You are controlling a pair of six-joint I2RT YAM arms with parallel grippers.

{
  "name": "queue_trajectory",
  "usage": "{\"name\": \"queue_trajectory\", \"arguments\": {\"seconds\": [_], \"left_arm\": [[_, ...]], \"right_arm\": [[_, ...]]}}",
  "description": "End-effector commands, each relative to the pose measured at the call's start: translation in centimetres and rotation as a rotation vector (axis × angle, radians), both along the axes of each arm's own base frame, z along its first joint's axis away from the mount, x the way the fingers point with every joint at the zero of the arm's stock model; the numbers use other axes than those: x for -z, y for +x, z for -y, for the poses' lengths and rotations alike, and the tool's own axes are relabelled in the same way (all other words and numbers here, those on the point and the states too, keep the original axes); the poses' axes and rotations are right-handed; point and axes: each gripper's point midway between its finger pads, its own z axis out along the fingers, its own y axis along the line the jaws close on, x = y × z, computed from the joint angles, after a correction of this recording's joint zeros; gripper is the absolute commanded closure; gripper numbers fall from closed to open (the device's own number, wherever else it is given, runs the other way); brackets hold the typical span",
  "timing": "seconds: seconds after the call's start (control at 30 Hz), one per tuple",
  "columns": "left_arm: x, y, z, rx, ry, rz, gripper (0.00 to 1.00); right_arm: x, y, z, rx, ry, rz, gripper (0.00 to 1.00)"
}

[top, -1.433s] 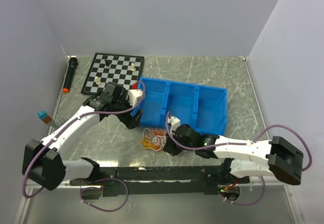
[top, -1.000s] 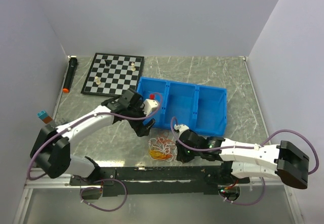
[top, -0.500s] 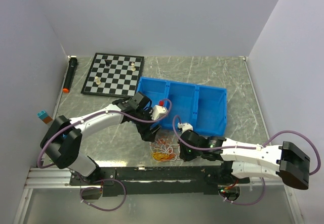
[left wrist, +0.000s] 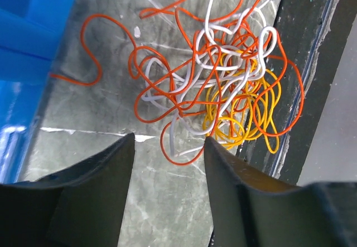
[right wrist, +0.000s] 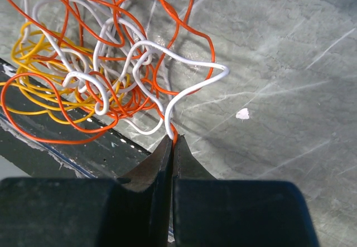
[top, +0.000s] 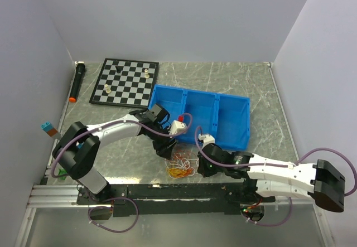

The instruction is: Untangle the cables

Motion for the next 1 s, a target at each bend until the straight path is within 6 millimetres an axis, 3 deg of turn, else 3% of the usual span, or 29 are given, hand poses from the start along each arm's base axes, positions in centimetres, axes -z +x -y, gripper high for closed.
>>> {"name": "queue_trajectory", "arguments": {"seconds": [0.0,0.27,0.47,0.63,0.8,0.97], "left_arm": [[0.7,-1.1,0.7,0.067,-0.029,-0.030,0.51],[1.0,-0.9,0.6,0.069,-0.013,-0.019,0.99],[-1.7,-0.6,0.1,0.059,-0.025,0.041,0.99],[-3.1,-1.0,-2.3,0.042,-0.017,0.075,0.99],[-2.8,0.0,-4.7,-0.020,0.008,0.115,0.99],[-2.4,0.4,-4.8,-0.040,0.025,0.114,0.99]], "right_arm": [[-0.5,0.4,0.1,0.027,0.025,0.032,0.97],[-0.3,0.3,0.2,0.034,0.029,0.026,0.98],[-0.7,0.4,0.3,0.044,0.024,0.028,0.97],[-0.9,0.2,1.1,0.070,0.032,0.030,0.94],[-0.9,0.2,1.5,0.091,0.030,0.034,0.72],[-2.0,1.0,1.1,0.110,0.031,0.065,0.53]]}}
